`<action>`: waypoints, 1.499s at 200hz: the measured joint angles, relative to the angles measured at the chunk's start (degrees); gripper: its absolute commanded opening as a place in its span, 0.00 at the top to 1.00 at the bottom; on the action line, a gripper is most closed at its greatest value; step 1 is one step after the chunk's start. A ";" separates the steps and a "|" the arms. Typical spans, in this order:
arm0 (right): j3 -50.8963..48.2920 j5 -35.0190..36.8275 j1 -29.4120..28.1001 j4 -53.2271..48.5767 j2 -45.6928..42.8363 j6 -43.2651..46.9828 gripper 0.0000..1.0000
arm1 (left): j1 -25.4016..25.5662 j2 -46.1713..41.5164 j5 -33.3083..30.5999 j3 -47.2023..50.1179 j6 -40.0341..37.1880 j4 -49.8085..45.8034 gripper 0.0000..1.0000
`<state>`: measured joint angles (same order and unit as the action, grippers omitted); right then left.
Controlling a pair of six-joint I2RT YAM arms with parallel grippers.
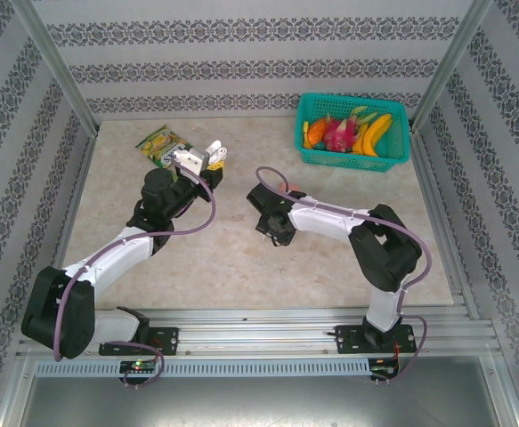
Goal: Insert wireless bluetooth earbuds into charging case
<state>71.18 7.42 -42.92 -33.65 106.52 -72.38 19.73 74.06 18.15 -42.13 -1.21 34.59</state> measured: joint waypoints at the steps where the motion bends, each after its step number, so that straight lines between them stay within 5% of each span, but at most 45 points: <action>1: 0.09 0.02 0.00 -0.07 0.09 0.00 0.48 | -0.02 0.00 -0.02 0.04 0.00 0.02 1.00; 194: 5.42 -0.68 -1.01 -3.34 7.23 -2.21 0.58 | -2.73 -0.59 1.27 2.91 1.95 3.41 1.00; 300: 9.05 -2.27 -0.35 -8.02 9.62 13.57 0.67 | -2.99 -0.85 1.27 2.91 2.56 3.61 1.00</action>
<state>80.23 5.15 -43.27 -41.67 116.14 -58.81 16.73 73.21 19.42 -39.22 1.34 38.20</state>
